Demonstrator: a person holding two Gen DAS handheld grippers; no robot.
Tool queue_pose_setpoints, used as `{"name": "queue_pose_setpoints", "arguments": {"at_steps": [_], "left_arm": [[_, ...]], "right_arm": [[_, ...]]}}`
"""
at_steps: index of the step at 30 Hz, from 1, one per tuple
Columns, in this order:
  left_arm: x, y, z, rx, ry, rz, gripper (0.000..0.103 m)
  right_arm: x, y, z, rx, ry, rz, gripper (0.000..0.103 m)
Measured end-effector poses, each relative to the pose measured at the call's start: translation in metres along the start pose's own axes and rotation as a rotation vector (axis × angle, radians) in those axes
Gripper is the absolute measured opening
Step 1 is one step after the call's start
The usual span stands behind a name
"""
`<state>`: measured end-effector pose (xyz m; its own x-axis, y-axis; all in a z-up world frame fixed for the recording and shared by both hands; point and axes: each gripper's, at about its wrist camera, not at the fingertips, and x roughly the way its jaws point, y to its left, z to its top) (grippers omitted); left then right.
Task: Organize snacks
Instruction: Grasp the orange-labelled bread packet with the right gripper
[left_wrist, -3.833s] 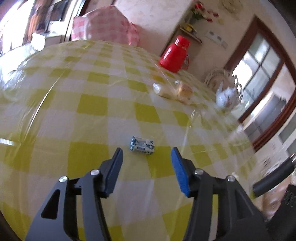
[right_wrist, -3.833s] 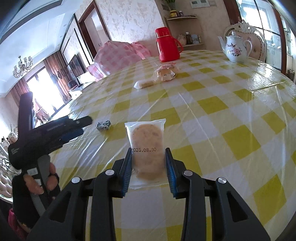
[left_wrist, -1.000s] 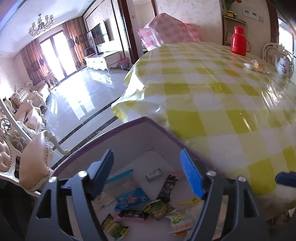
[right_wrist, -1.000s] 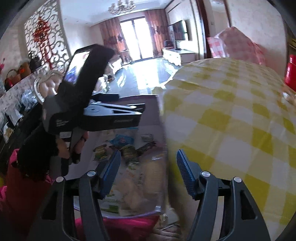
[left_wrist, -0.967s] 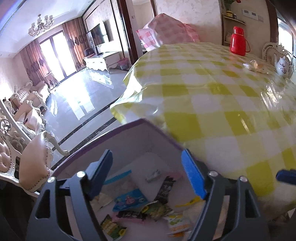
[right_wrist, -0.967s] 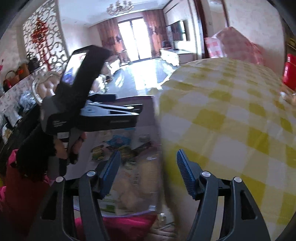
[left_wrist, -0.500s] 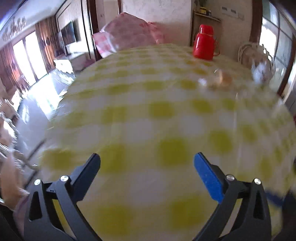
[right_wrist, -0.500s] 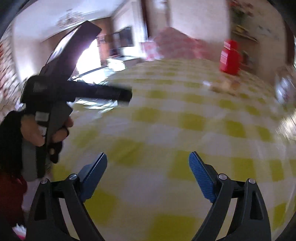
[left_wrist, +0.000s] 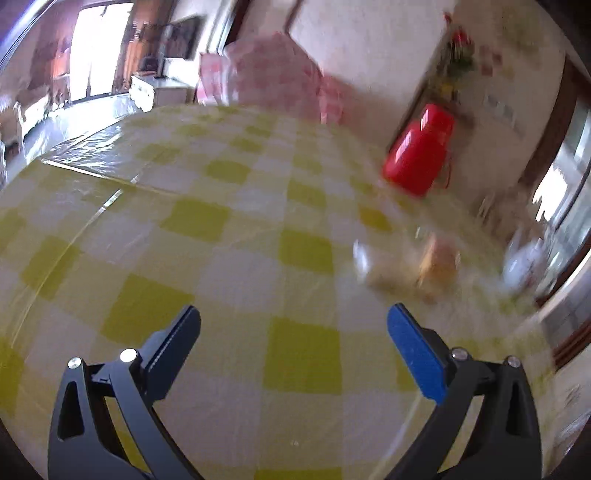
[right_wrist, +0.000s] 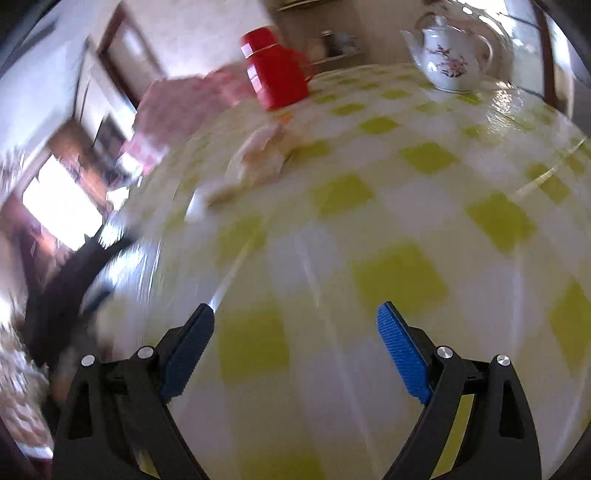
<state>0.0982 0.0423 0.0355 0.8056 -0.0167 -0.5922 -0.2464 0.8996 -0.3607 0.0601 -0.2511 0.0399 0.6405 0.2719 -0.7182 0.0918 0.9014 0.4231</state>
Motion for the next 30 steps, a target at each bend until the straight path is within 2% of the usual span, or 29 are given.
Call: {"name": "queue_pose_setpoints", "arguments": {"at_steps": [3,5,8,12,16,18,19,20,21,22,26,30], "left_arm": [[0.001,0.017,0.007,-0.033,-0.026,0.016,0.101],[0.009,0.032,0.010,-0.108,0.013,0.072,0.101],[0.016,0.049,0.012,-0.219,0.050,0.084,0.101],[0.018,0.052,0.012,-0.247,0.051,0.099,0.101],[0.021,0.050,0.012,-0.229,0.062,0.092,0.101],[0.022,0.049,0.012,-0.225,0.065,0.090,0.101],[0.021,0.049,0.012,-0.220,0.069,0.087,0.101],[0.022,0.048,0.012,-0.210,0.074,0.084,0.101],[0.023,0.046,0.012,-0.197,0.081,0.080,0.101],[0.023,0.045,0.011,-0.186,0.086,0.076,0.101],[0.027,0.039,0.011,-0.146,0.108,0.055,0.101],[0.029,0.036,0.010,-0.123,0.122,0.037,0.101]], "right_arm": [[0.038,0.001,0.055,0.124,-0.023,0.015,0.087],[0.061,0.007,0.086,0.194,-0.031,0.027,0.087],[0.107,0.024,0.131,0.231,-0.006,-0.025,0.087],[0.158,0.059,0.155,0.211,0.055,-0.136,0.087],[0.197,0.085,0.152,0.103,0.131,-0.338,0.087],[0.200,0.090,0.149,0.039,0.107,-0.406,0.086],[0.200,0.087,0.146,0.035,0.112,-0.406,0.086],[0.195,0.084,0.143,0.006,0.083,-0.384,0.071],[0.190,0.080,0.141,-0.019,0.072,-0.408,0.059],[0.182,0.076,0.137,-0.046,0.063,-0.398,0.050],[0.126,0.039,0.109,-0.027,0.027,-0.295,0.047],[0.060,0.014,0.059,-0.035,0.000,-0.188,0.047]]}}
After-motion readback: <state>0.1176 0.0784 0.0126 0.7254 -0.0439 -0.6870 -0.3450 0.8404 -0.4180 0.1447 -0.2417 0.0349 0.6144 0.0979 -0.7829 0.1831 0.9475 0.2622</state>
